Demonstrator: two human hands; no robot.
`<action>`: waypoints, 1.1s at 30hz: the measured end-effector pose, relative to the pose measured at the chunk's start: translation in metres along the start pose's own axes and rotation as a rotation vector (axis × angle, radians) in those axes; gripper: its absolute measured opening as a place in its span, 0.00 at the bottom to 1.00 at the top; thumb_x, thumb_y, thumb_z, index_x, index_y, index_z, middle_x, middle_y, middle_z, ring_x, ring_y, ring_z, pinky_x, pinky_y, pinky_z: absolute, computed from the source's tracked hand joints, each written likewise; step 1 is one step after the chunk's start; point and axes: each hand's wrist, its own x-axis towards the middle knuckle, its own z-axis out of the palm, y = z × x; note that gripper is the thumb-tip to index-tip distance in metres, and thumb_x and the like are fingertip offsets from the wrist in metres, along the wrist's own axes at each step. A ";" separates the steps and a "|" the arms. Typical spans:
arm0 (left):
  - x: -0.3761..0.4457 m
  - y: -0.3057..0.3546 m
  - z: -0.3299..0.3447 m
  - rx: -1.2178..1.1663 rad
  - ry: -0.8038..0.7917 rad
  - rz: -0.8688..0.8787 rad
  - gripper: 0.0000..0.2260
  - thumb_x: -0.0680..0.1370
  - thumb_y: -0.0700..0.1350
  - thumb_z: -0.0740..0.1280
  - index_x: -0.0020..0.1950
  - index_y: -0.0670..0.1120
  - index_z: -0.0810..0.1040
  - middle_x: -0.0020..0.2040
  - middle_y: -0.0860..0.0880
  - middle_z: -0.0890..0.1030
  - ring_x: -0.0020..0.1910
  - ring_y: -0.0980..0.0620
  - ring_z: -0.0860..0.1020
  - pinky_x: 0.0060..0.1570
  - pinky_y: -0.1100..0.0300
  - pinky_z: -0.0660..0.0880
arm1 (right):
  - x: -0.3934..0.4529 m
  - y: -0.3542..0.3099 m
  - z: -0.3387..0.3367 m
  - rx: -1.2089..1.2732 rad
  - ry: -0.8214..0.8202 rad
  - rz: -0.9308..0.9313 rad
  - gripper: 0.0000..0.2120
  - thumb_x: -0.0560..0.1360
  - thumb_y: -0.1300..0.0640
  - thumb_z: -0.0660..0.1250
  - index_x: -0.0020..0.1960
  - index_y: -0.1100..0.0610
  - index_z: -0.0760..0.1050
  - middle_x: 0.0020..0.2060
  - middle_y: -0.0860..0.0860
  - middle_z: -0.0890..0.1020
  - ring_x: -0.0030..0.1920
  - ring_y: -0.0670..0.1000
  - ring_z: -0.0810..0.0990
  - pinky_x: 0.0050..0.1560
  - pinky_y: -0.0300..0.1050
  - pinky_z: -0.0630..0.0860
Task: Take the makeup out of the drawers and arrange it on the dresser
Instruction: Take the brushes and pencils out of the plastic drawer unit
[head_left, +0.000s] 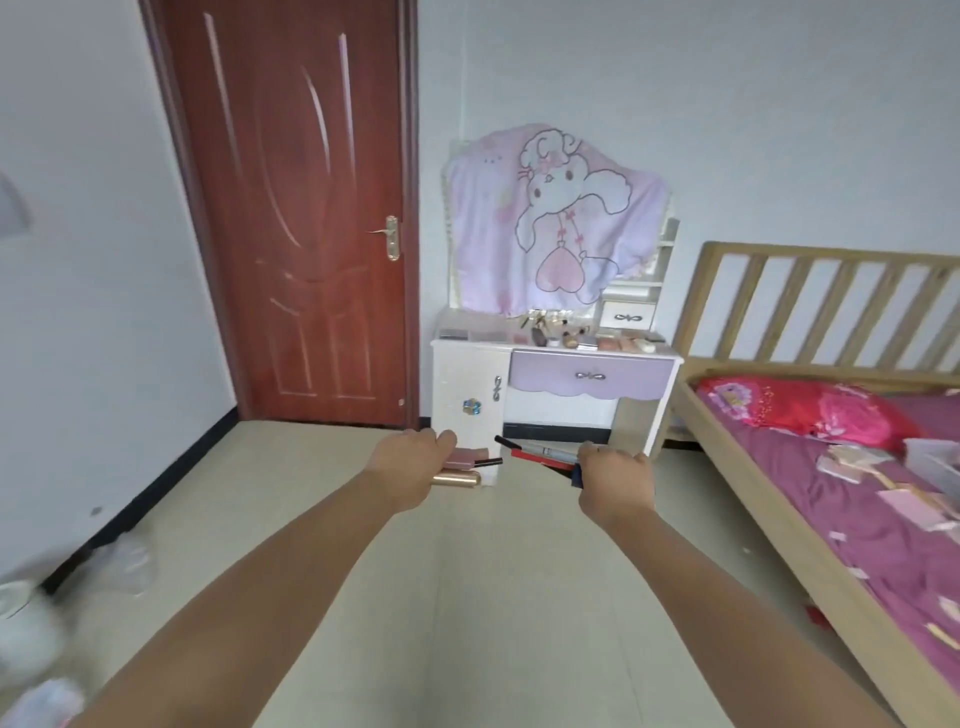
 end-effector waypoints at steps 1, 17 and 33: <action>0.032 -0.009 0.000 0.015 0.012 0.021 0.19 0.76 0.36 0.60 0.66 0.42 0.62 0.60 0.43 0.72 0.58 0.43 0.73 0.52 0.52 0.72 | 0.027 0.004 -0.002 0.010 0.009 0.011 0.06 0.76 0.60 0.57 0.52 0.57 0.67 0.52 0.54 0.79 0.53 0.57 0.77 0.48 0.45 0.65; 0.535 -0.066 0.049 0.082 0.037 0.122 0.18 0.77 0.38 0.59 0.66 0.42 0.62 0.58 0.45 0.73 0.55 0.45 0.75 0.42 0.56 0.66 | 0.496 0.085 0.094 0.059 0.005 0.015 0.12 0.78 0.56 0.56 0.58 0.61 0.67 0.53 0.57 0.77 0.54 0.57 0.76 0.48 0.46 0.69; 0.949 -0.186 0.154 -0.239 -0.128 -0.007 0.15 0.75 0.39 0.61 0.61 0.42 0.64 0.57 0.44 0.75 0.55 0.43 0.76 0.49 0.55 0.72 | 0.927 0.098 0.216 0.450 -0.279 0.261 0.04 0.74 0.59 0.60 0.45 0.58 0.65 0.36 0.51 0.72 0.40 0.52 0.72 0.40 0.42 0.68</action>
